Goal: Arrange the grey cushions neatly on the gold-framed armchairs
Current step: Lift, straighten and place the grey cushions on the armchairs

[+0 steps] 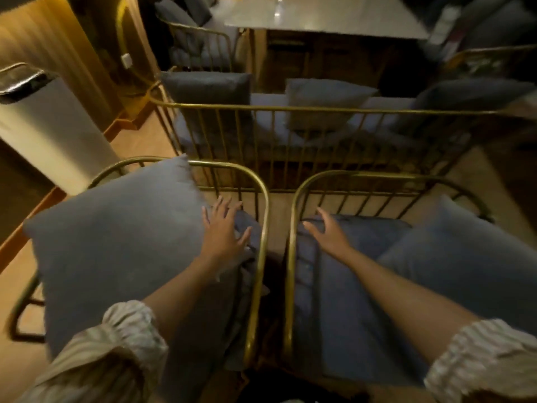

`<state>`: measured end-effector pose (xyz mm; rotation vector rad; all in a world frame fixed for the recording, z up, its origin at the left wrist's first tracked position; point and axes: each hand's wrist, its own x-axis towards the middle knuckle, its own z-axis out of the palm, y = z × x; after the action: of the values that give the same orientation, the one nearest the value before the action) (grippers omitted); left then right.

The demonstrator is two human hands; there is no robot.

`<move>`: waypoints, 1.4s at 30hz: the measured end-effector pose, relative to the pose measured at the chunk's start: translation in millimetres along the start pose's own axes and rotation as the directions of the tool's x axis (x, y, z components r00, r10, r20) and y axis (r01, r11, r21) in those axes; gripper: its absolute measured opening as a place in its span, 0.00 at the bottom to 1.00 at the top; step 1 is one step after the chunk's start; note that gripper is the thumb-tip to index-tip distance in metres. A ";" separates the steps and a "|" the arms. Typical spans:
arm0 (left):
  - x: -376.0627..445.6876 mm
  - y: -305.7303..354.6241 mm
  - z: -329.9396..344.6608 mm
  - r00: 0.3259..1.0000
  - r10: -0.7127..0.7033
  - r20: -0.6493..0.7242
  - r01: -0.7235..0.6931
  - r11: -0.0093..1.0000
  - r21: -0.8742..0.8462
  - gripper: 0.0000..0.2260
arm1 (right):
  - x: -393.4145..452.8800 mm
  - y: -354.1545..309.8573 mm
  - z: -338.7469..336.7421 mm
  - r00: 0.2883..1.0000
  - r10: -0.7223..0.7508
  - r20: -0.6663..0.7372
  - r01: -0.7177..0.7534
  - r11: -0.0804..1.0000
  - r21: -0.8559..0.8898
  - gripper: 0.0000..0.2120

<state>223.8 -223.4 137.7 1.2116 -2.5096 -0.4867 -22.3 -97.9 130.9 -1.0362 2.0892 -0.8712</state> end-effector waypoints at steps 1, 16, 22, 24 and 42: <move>5.0 18.7 13.7 0.999 0.026 0.037 -0.026 1.000 0.000 0.29 | -5.4 19.3 -19.7 0.998 0.042 -0.039 -0.041 0.999 0.014 0.32; 30.6 322.6 231.5 0.897 0.008 0.441 0.022 0.998 -0.062 0.26 | -155.5 325.2 -285.1 0.688 0.356 -0.633 -0.460 0.888 -0.001 0.23; 49.5 378.7 287.8 0.837 0.069 0.543 -0.073 0.997 -0.014 0.26 | -180.9 384.5 -296.7 0.538 0.396 -0.744 -0.490 0.865 0.106 0.25; 61.4 384.5 308.3 0.810 0.105 0.577 -0.132 0.991 0.005 0.28 | -181.7 393.4 -293.7 0.509 0.473 -0.719 -0.518 0.836 0.183 0.33; 145.9 399.2 487.9 0.873 0.050 0.485 0.150 0.918 -0.366 0.28 | -153.0 462.8 -228.1 0.576 0.478 -0.663 -0.455 0.862 0.226 0.34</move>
<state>-341.0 -24.9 -108.1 1.0939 -2.5742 -1.3956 -315.9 310.3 -60.9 -0.0332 2.7726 -1.1127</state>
